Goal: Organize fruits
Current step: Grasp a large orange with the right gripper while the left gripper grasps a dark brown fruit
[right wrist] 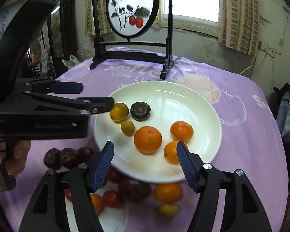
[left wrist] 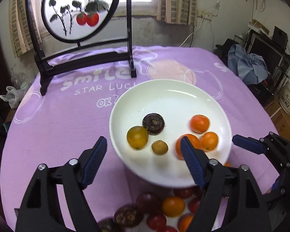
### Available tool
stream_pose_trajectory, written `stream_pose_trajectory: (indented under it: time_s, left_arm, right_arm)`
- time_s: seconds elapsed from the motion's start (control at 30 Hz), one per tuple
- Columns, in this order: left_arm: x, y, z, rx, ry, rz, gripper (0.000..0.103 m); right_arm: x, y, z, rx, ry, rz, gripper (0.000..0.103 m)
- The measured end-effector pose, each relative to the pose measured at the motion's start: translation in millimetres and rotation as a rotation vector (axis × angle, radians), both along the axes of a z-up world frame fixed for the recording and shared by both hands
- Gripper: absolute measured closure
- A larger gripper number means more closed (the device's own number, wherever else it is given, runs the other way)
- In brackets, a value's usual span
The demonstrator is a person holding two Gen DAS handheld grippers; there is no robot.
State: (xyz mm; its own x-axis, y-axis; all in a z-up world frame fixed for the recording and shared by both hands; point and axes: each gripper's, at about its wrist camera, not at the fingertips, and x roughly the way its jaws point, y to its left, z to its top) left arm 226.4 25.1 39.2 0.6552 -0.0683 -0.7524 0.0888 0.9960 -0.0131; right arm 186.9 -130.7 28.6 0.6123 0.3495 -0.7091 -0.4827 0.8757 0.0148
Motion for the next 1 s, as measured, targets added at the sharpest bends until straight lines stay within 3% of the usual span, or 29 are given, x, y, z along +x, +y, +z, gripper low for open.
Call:
stream_pose_trajectory:
  time_s: [0.2,0.53,0.7,0.87,1.0]
  left_arm:
    - [-71,5,11,-0.012,-0.062,0.003,0.015]
    - [-156,25,-47,-0.056,0.028,0.042,0.014]
    - [-169,36,-70,-0.072,0.065,0.070,0.014]
    - [-167,45,-75,-0.081,0.065,0.078,0.014]
    - [-161,52,-78,-0.090,0.077,0.090,0.014]
  right_arm:
    - [-49,-23,-6,0.054,0.023,-0.025,0.032]
    - [-106,-13,-51,-0.006,0.134,0.006,0.032]
    - [-110,4,-61,-0.043,0.159,0.025,0.032]
    - [-105,17,-65,-0.042,0.181,0.036,0.032]
    - [-98,26,-67,-0.035,0.190,0.036,0.039]
